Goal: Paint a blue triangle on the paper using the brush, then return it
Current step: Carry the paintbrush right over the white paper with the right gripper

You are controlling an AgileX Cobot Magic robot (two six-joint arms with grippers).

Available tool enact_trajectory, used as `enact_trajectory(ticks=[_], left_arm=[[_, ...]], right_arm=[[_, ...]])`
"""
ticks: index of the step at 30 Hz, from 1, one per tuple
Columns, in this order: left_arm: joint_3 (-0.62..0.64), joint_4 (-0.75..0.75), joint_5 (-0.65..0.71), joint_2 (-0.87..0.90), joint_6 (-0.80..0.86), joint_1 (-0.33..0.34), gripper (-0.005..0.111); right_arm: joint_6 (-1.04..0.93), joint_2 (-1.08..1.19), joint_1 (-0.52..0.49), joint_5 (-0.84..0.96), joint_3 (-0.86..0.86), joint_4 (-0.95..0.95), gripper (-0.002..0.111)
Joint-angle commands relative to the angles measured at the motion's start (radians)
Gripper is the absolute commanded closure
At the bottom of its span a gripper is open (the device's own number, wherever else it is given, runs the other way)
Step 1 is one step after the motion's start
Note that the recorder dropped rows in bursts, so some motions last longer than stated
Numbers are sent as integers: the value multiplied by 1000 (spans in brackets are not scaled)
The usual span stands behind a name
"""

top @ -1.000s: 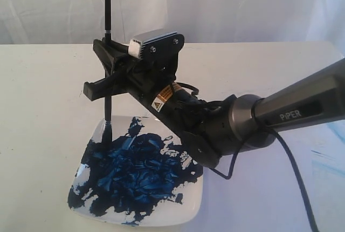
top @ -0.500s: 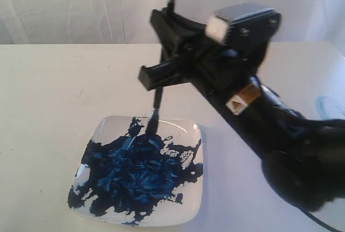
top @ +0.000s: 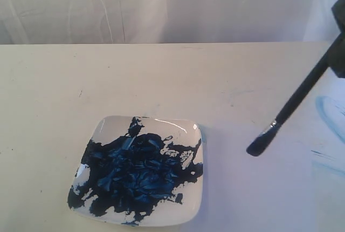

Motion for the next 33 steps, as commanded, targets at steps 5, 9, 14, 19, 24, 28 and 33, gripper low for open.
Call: enact_trajectory(ticks=[5, 9, 14, 19, 24, 28, 33], left_arm=[[6, -7, 1, -4, -6, -6, 107], [6, -7, 1, -4, -6, -6, 107], [6, -7, 1, -4, -6, -6, 107], [6, -7, 1, -4, -6, -6, 107], [6, -7, 1, -4, -6, -6, 107], [6, -7, 1, -4, -6, -6, 107], [6, -7, 1, -4, -6, -6, 107]], right_arm=[[-609, -97, -3, 255, -128, 427, 108], [-711, -91, -3, 319, -186, 520, 108], [-975, -59, -3, 332, -254, 728, 108], [-1090, -26, -7, 325, -337, 841, 108], [-1109, 27, -68, 409, -418, 874, 108], [-1106, 98, -149, 482, -466, 939, 108], [-1104, 213, -310, 723, -490, 993, 108]])
